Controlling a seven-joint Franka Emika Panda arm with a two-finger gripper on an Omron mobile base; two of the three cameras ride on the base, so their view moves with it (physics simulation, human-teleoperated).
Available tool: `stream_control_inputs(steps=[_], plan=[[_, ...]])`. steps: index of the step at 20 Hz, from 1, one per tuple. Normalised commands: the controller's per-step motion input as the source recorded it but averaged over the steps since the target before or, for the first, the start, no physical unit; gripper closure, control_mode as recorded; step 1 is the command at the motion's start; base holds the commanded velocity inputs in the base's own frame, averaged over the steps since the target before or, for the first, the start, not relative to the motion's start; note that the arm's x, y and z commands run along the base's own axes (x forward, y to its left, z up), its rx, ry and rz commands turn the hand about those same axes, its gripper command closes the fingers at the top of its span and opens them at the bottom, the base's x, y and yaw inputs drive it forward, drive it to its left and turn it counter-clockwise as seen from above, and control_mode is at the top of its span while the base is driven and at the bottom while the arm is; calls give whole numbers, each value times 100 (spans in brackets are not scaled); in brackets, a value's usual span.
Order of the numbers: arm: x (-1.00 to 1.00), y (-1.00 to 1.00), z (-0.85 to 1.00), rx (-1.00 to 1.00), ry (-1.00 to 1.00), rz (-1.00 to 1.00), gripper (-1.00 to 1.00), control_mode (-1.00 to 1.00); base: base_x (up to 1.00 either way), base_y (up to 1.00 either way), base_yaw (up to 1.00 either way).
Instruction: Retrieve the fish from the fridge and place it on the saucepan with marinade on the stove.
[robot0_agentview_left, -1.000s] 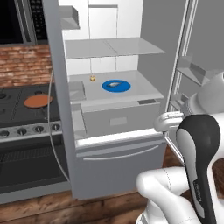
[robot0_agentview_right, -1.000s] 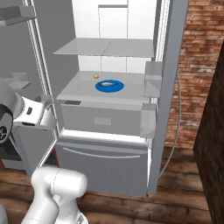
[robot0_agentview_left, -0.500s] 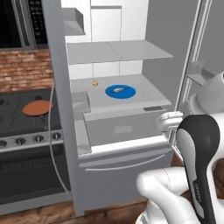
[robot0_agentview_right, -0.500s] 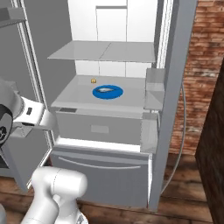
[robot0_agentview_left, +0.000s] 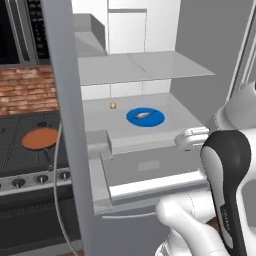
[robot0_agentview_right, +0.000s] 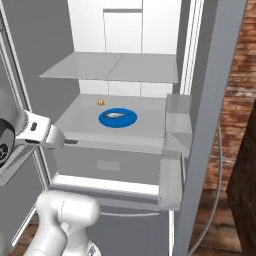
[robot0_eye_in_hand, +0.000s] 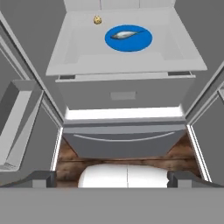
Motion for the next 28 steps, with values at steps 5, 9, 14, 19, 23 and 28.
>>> stream_control_inputs(steps=[5,9,14,19,23,28], plan=[[0,0,0,0,0,0,-100,100,58,0,-1],[0,0,0,0,0,0,-100,100,52,-3,-2],[0,0,0,0,0,0,-100,100,49,-4,-1],[0,0,0,0,0,0,-100,100,38,-4,0],[0,0,0,0,0,0,-100,100,39,-4,0],[0,0,0,0,0,0,-100,100,40,-1,0]])
